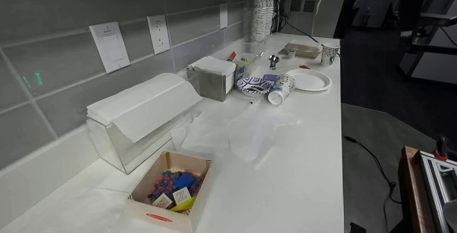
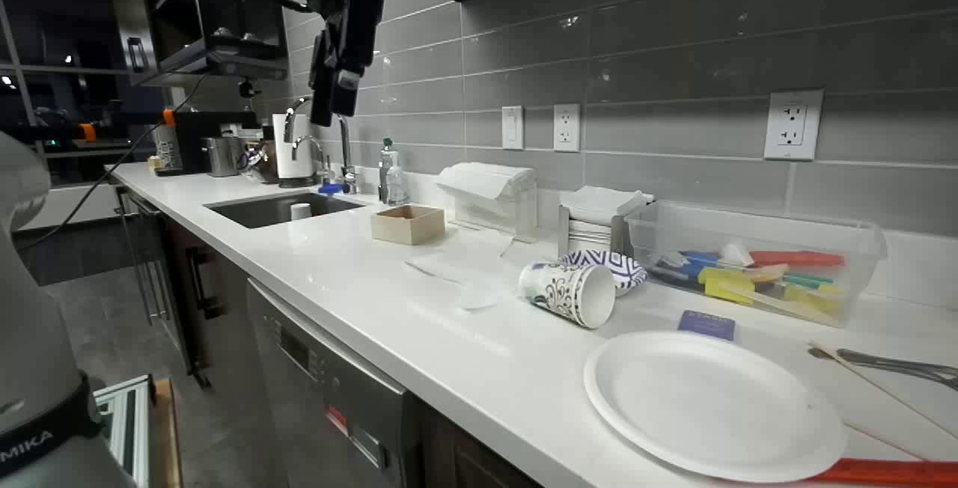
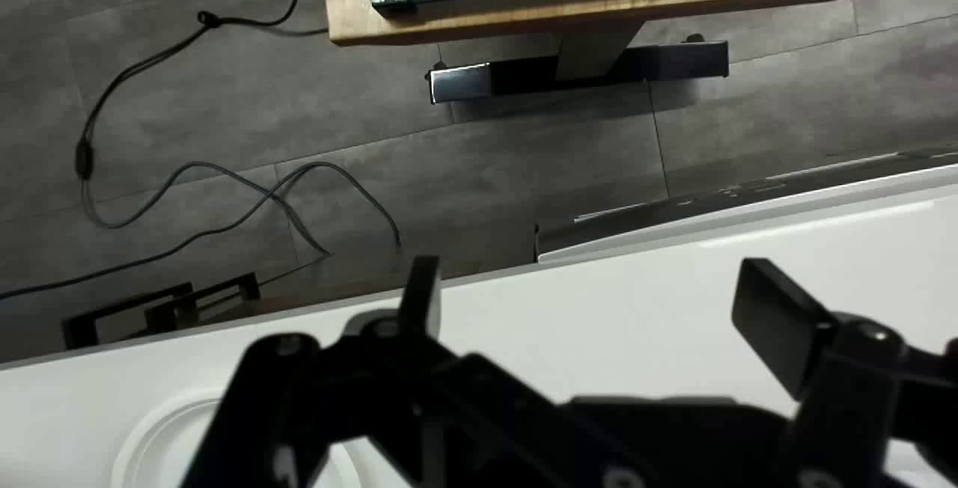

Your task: Pick up the plate and place it on the tote

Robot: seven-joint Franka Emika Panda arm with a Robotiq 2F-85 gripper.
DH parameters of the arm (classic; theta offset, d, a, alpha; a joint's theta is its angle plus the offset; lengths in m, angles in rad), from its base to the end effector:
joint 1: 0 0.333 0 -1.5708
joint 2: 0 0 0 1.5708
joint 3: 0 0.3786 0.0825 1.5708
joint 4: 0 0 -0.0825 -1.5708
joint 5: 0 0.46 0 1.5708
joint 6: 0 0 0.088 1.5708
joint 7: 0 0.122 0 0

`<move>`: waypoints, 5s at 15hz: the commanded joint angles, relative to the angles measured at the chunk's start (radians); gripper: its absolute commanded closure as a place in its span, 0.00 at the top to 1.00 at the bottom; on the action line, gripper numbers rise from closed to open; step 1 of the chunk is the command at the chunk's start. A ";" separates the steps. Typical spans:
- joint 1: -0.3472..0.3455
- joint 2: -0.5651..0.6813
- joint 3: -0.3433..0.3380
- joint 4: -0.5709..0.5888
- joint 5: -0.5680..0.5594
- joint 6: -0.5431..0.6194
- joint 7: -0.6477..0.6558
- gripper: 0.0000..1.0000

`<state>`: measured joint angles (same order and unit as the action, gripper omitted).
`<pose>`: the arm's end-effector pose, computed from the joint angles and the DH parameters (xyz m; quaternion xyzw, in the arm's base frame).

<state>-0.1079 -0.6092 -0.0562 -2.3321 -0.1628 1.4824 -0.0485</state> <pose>0.3663 -0.0856 0.5637 0.9895 -0.0477 -0.1259 0.0529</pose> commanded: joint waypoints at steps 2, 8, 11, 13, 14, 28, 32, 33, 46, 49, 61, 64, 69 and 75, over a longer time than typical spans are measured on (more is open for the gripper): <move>0.015 0.000 -0.011 0.002 -0.004 -0.003 0.006 1.00; 0.015 0.000 -0.011 0.002 -0.004 -0.003 0.006 1.00; 0.007 0.077 -0.001 0.056 0.070 0.057 0.125 1.00; 0.009 0.125 0.014 0.070 0.082 0.215 0.182 1.00; 0.009 0.158 0.027 0.078 0.065 0.287 0.200 1.00; -0.059 0.631 0.033 0.247 -0.436 0.591 0.655 1.00; -0.043 0.736 -0.021 0.298 -0.432 0.596 0.555 1.00; -0.038 0.756 -0.031 0.312 -0.429 0.578 0.535 1.00; 0.000 0.730 -0.094 0.153 -0.830 0.694 0.667 1.00; -0.015 0.734 -0.096 0.086 -0.938 0.770 0.634 1.00; -0.024 0.837 -0.100 0.082 -1.138 0.969 0.662 1.00; -0.031 0.860 -0.103 0.096 -1.137 0.964 0.651 0.94; -0.047 0.893 -0.107 0.120 -1.112 0.972 0.616 0.72; -0.061 0.920 -0.105 0.141 -1.086 0.970 0.570 0.69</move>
<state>-0.1540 0.2791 -0.1593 -2.2134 -1.2671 2.4199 0.5586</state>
